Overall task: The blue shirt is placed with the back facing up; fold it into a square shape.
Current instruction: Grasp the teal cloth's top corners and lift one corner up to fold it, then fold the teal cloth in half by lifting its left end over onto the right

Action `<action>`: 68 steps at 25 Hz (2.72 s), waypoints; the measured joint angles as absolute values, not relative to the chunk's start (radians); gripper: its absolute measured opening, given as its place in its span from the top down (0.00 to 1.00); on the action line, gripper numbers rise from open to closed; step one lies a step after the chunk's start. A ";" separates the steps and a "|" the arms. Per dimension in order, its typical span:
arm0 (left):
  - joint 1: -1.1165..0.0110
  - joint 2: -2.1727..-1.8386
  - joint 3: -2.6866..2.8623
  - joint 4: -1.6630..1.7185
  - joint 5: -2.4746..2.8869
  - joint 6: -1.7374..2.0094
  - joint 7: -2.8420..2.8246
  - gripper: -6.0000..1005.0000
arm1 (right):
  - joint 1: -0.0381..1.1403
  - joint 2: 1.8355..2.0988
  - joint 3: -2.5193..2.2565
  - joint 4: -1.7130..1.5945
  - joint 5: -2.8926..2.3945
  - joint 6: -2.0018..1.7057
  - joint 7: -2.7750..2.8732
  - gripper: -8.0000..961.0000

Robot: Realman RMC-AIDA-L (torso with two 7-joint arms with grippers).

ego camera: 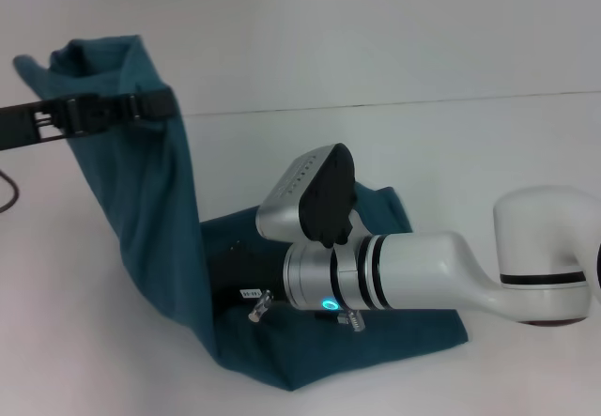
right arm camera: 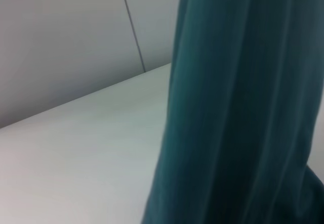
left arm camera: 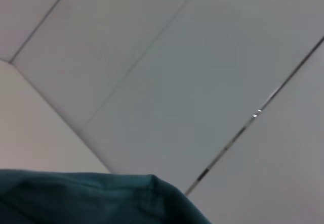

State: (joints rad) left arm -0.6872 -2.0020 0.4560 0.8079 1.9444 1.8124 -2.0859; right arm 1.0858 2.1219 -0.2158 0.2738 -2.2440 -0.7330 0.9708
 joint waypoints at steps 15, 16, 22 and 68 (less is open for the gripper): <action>-0.708 -2.010 0.540 0.787 1.894 1.815 -2.055 0.96 | 1.000 2.120 -0.072 0.301 -2.251 -0.697 0.842 0.97; -0.708 -2.013 0.545 0.785 1.885 1.815 -2.054 0.96 | 0.979 2.118 -0.040 0.299 -2.251 -0.696 0.817 0.97; -0.723 -2.068 0.575 0.777 1.839 1.794 -2.048 0.96 | 0.850 2.091 0.112 0.188 -2.249 -0.747 0.802 0.97; -0.572 -2.159 0.764 0.423 1.578 1.557 -1.456 0.18 | 0.773 1.936 -0.547 -0.482 -2.246 -1.186 2.029 0.64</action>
State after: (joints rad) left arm -0.5715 -2.1589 0.7642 0.4232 1.5781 1.5568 -1.4556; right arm 0.7729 1.9365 -0.5468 -0.4818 -2.2465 -1.1865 2.0289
